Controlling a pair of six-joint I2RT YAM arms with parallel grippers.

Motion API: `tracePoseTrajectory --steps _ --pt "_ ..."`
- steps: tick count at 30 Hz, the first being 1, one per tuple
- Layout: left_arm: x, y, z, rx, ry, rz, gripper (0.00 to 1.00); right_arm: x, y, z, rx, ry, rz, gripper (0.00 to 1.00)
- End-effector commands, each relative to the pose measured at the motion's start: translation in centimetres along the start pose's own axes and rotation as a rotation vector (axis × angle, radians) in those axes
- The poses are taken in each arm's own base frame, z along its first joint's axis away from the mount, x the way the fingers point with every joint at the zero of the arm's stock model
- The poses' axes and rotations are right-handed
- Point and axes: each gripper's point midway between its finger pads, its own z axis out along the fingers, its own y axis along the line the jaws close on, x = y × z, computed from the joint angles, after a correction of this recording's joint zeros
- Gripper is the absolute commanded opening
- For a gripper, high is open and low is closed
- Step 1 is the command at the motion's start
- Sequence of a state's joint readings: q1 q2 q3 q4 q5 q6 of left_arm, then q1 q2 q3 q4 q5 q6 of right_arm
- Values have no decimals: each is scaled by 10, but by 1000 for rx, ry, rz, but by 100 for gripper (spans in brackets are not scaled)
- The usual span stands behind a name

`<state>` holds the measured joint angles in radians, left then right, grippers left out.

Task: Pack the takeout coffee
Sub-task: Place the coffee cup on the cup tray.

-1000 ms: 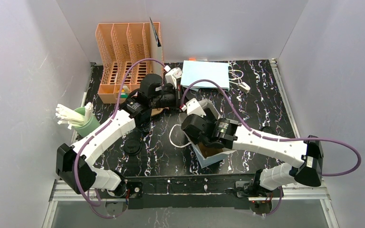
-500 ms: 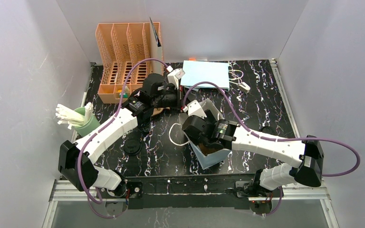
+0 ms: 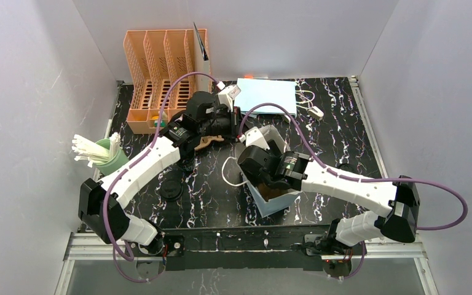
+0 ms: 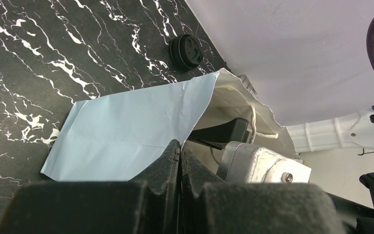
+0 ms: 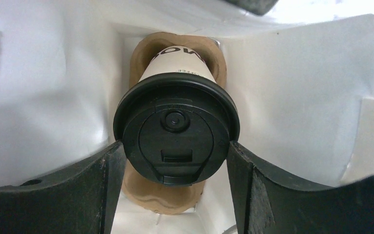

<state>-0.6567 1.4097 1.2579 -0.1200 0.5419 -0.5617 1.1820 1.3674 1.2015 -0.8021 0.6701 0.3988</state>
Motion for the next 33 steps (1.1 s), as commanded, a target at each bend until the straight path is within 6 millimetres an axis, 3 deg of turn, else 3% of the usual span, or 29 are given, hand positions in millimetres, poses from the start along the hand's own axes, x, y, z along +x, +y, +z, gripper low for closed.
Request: tracePoseTrajectory --steps 1,8,22,33 --pt "-42 -47 -13 129 -109 68 0 -1 -6 -8 0 30 -72 29" --pt "-55 -63 -9 185 -106 68 0 -19 -12 -17 14 -7 -59 29" --pt "-50 -55 -3 167 -97 25 0 -18 -37 -9 126 25 -101 28" --pt "-49 -52 -1 159 -97 14 0 -4 -34 13 134 37 -130 28"
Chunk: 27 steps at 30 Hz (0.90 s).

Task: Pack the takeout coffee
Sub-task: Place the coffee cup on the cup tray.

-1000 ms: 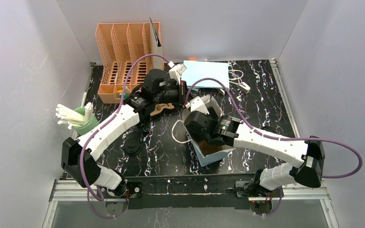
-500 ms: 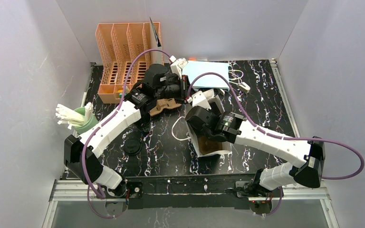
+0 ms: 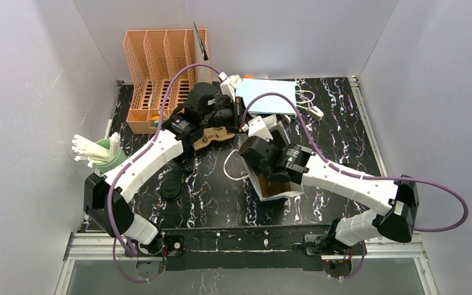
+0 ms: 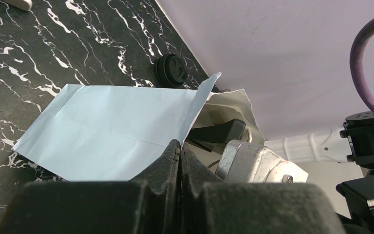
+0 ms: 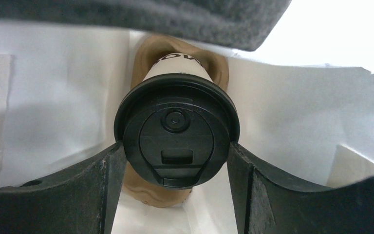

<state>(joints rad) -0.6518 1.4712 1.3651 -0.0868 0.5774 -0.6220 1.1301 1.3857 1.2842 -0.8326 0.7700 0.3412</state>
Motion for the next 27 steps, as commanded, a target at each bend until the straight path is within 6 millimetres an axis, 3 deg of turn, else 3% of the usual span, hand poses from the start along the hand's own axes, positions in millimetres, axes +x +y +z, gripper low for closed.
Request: tracePoseTrajectory --steps 1,8,27 --pt "-17 -32 -5 95 -54 30 0 25 0 19 20 74 -138 28" --pt "-14 -29 -5 85 -51 26 0 33 -4 36 14 83 -148 28" --pt "-18 -22 6 74 -47 13 0 62 -3 61 -1 197 -204 28"
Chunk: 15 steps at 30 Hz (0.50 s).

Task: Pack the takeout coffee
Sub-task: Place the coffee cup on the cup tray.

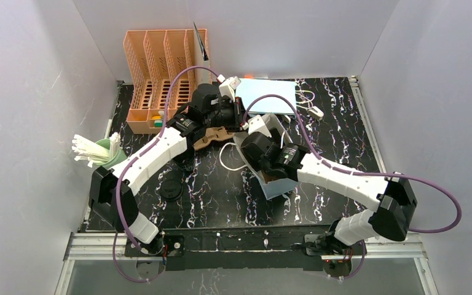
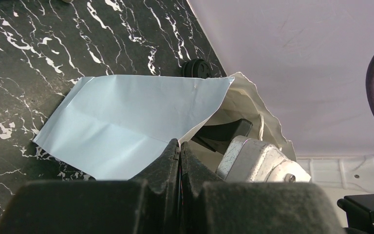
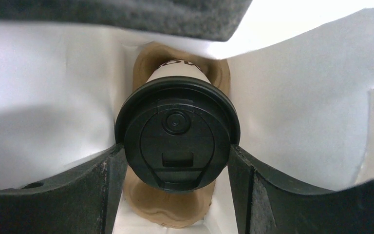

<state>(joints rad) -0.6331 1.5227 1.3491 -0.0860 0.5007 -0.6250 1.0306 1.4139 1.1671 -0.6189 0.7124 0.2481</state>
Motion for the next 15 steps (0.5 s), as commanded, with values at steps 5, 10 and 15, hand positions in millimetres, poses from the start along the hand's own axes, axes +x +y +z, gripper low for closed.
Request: tracePoseTrajectory --steps 5,10,15 --pt "-22 -61 -9 181 -36 61 0 54 -11 19 26 224 -214 28" --pt "-21 -58 -4 178 -28 61 0 53 -10 21 34 248 -226 28" --pt "-21 -55 0 176 -23 59 0 60 -6 30 5 275 -203 28"
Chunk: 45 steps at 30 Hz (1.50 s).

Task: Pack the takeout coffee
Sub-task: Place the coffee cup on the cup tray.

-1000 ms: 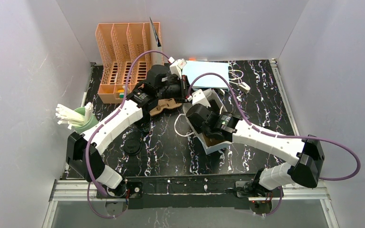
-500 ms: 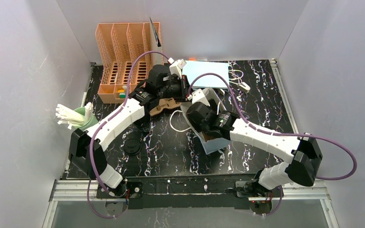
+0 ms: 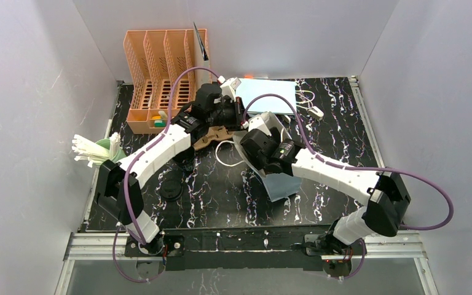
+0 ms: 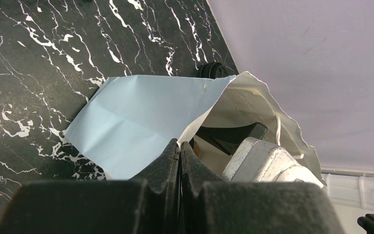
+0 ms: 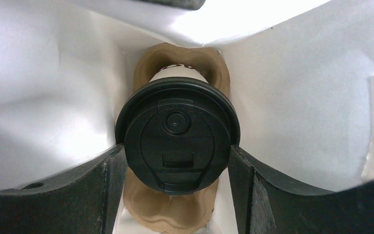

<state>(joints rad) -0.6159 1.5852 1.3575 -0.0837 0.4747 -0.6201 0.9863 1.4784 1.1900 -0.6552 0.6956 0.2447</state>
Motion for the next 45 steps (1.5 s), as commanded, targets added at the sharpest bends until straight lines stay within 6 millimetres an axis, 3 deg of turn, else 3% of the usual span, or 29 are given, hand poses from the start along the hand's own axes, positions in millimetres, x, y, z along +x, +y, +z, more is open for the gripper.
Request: tracePoseTrajectory --steps 1,9,21,28,39,45 --pt "-20 -82 -20 232 -31 83 0 49 2 19 -30 198 -180 28" --pt "-22 -82 -17 226 -24 74 0 53 1 33 -71 276 -118 28" --pt "-25 -71 1 213 -35 50 1 83 5 58 -134 410 -45 29" --pt "-24 -72 1 224 -34 57 1 84 7 66 -154 440 -23 29" --pt "-28 -75 -5 211 -51 70 4 56 0 49 -171 392 5 30" --pt "-34 -70 -14 140 -76 73 9 57 2 28 -223 416 41 31"
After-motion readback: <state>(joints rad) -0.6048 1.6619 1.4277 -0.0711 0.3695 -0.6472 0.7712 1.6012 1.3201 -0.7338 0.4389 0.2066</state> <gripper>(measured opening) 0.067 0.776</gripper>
